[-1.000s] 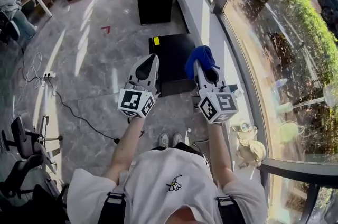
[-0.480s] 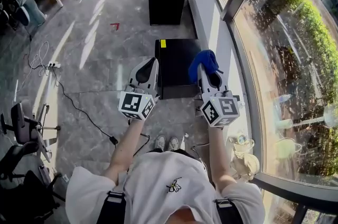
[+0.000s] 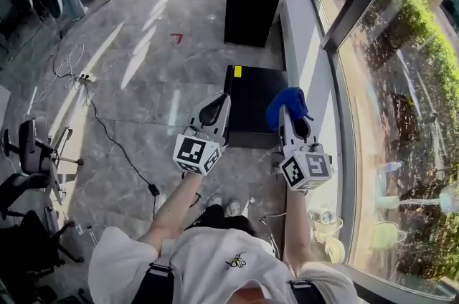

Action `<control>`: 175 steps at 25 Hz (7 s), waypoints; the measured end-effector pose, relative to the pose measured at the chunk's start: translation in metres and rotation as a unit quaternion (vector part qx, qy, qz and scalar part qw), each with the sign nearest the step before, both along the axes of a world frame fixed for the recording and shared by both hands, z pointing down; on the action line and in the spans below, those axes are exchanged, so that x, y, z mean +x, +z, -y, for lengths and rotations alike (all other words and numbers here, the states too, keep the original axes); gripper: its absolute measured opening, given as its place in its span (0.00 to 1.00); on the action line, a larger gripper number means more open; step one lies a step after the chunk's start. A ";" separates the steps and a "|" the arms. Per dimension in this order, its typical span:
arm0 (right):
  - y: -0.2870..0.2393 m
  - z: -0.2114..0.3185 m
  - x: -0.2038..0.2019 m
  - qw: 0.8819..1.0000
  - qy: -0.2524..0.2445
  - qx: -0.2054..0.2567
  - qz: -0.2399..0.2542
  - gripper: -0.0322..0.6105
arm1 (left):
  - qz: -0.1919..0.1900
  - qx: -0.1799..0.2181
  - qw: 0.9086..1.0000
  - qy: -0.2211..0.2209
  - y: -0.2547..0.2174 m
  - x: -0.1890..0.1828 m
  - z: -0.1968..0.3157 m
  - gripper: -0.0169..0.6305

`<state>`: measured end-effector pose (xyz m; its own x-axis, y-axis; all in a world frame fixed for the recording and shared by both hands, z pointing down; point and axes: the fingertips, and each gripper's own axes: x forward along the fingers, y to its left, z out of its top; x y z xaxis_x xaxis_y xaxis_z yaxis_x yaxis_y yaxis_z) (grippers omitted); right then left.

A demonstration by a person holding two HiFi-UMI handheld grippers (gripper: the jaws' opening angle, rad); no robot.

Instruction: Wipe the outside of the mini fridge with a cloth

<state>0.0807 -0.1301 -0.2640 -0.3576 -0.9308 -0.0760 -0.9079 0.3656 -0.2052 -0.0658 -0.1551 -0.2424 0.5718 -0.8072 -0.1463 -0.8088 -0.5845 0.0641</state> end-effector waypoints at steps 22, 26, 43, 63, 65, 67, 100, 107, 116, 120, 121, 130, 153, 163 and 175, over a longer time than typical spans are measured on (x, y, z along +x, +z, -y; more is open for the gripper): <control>0.323 0.054 -0.011 1.000 -0.022 0.011 0.012 0.15 | 0.014 -0.006 1.000 -0.026 0.349 -0.008 0.050 0.03; 0.387 0.058 -0.012 0.999 -0.022 0.026 0.014 0.15 | 0.007 0.013 0.999 -0.030 0.410 -0.010 0.048 0.03; 0.535 0.025 -0.027 0.993 -0.075 0.087 0.024 0.15 | 0.012 0.050 0.999 0.004 0.570 -0.005 0.005 0.03; 0.584 0.055 -0.159 0.978 -0.151 0.108 -0.097 0.15 | -0.049 -0.002 0.998 -0.037 0.645 -0.035 0.032 0.03; 0.590 0.060 -0.161 0.980 -0.146 0.099 -0.097 0.15 | -0.051 -0.005 0.998 -0.039 0.651 -0.038 0.033 0.03; 0.595 0.066 -0.158 0.982 -0.134 0.090 -0.098 0.15 | -0.054 -0.009 0.998 -0.038 0.654 -0.038 0.033 0.03; 0.592 0.070 0.051 0.983 0.082 0.069 -0.147 0.15 | -0.027 -0.005 0.990 0.136 0.656 0.128 0.005 0.03; 0.592 0.067 0.115 0.976 0.151 0.061 -0.147 0.15 | -0.020 -0.005 0.988 0.156 0.661 0.149 0.005 0.03; 0.591 0.064 0.185 0.963 0.221 0.052 -0.145 0.15 | -0.007 -0.001 0.987 0.162 0.668 0.164 0.004 0.03; 0.589 0.064 0.207 0.961 0.235 0.047 -0.138 0.15 | 0.002 0.002 0.987 0.161 0.671 0.165 0.005 0.03; 0.589 0.064 0.212 0.960 0.240 0.046 -0.139 0.15 | 0.002 0.001 0.987 0.160 0.672 0.165 0.006 0.03; 0.600 0.061 0.252 0.949 0.283 0.029 -0.137 0.15 | 0.003 -0.003 0.988 0.152 0.677 0.164 0.012 0.03; 0.636 0.043 -0.038 0.992 -0.027 0.048 -0.116 0.15 | -0.007 -0.003 1.000 0.014 0.670 0.018 0.021 0.03; 0.658 0.063 -0.141 0.988 -0.101 0.040 -0.113 0.15 | 0.005 -0.007 0.999 -0.046 0.671 -0.047 0.026 0.03; 0.667 0.078 -0.121 0.988 -0.081 0.038 -0.125 0.15 | -0.005 -0.009 0.999 -0.038 0.671 -0.027 0.029 0.03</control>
<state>-0.0400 -0.2083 0.4035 -0.5184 -0.8544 -0.0338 -0.8547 0.5166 0.0513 -0.0930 -0.1838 0.4285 0.5068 -0.8511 -0.1369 -0.8505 -0.5196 0.0817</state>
